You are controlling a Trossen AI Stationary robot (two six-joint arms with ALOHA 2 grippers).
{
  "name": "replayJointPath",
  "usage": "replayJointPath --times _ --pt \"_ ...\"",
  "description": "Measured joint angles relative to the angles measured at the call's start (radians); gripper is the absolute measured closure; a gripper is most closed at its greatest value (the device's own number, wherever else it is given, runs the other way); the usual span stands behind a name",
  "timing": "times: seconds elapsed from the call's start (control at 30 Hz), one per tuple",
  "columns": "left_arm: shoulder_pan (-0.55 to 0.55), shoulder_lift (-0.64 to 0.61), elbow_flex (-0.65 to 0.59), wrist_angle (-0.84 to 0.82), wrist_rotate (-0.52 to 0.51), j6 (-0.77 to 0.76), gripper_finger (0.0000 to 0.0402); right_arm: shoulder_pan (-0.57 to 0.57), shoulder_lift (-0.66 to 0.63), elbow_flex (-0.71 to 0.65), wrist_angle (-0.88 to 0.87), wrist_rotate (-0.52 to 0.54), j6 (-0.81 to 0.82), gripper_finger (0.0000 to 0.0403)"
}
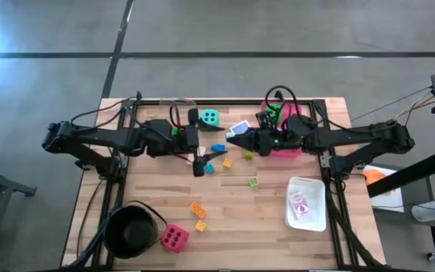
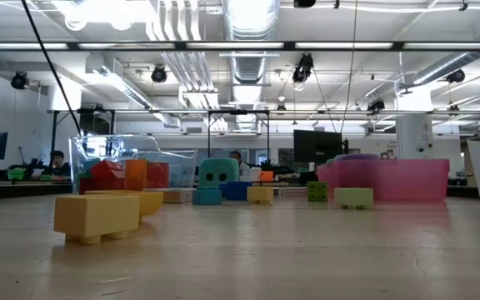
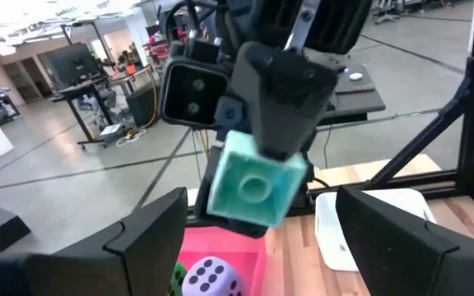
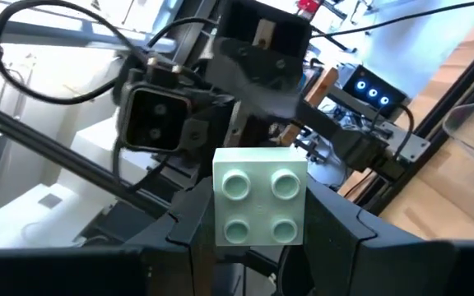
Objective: Pick & Place Toys
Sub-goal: Put the light blue game piece into the transparent bin
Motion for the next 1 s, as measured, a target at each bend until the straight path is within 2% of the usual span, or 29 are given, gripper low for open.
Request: replayJointPath --times 0.37,0.77,0.87,1.0 --pt "0.001 0.046 0.001 0.085 -0.029 0.005 0.0089 0.001 0.001 -0.002 0.000 -0.002 -0.002 0.0274" --pt "-0.005 0.070 0.001 0.107 -0.030 0.101 0.0092 0.001 0.016 -0.002 0.009 -0.012 0.001 0.0274" --pt "-0.005 0.070 0.001 0.106 -0.031 0.108 0.0110 0.001 0.016 -0.002 0.007 -0.012 -0.001 0.0274" --pt "-0.005 0.068 0.000 0.111 -0.031 0.109 0.0157 0.001 0.015 -0.002 0.009 -0.015 -0.002 0.0274"
